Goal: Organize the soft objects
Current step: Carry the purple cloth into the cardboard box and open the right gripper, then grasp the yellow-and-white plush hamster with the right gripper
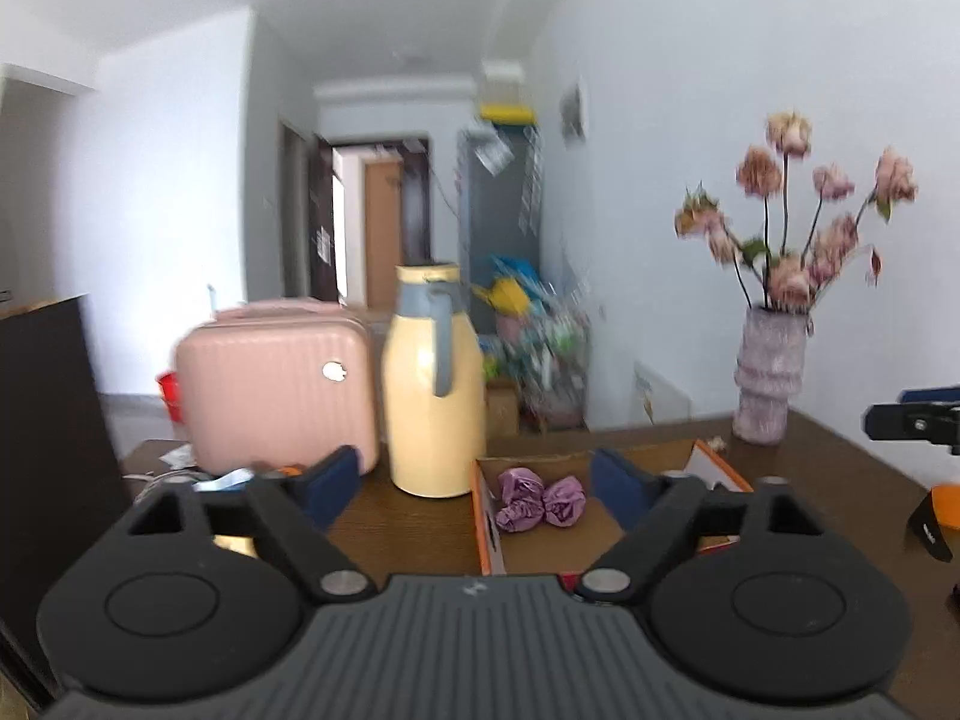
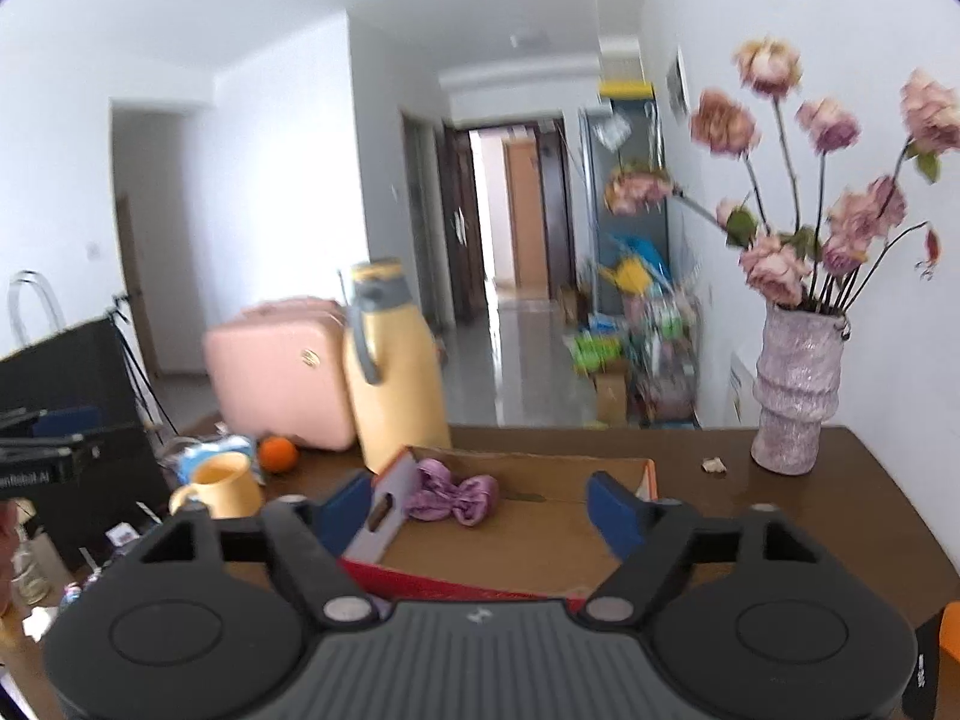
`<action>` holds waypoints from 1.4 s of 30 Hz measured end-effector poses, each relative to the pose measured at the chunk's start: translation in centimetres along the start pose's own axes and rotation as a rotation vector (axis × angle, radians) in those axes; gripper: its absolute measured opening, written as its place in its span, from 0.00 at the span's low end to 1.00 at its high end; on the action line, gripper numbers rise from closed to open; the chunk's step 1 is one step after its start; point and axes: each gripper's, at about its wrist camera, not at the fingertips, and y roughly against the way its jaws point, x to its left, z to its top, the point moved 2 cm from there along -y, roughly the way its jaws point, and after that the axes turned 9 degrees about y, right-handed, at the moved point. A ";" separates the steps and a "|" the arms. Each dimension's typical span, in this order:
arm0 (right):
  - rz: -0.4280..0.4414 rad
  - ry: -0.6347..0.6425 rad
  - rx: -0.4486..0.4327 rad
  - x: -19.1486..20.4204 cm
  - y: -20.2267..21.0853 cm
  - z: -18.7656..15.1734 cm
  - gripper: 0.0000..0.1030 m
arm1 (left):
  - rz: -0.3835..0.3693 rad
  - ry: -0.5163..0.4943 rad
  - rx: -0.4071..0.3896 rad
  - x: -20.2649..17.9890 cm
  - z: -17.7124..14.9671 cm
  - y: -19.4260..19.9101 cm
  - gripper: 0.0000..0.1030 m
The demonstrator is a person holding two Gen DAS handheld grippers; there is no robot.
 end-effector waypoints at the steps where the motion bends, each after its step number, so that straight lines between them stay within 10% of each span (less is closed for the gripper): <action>1: -0.008 0.009 -0.032 0.5 1.5 -1.2 0.84 | 0.010 0.006 -0.031 0.1 -1.4 1.5 0.91; 12: -0.194 0.108 -0.140 6.5 10.5 -16.4 0.88 | 0.010 -0.099 -0.153 -0.1 -15.6 13.2 0.98; 18: -0.205 0.085 -0.141 9.4 13.1 -22.9 1.00 | -0.003 -0.081 -0.083 0.7 -19.8 14.6 0.98; 42: -0.116 -0.100 0.116 7.5 0.7 -23.1 0.93 | 0.031 -0.049 0.060 -2.8 -19.9 2.3 0.98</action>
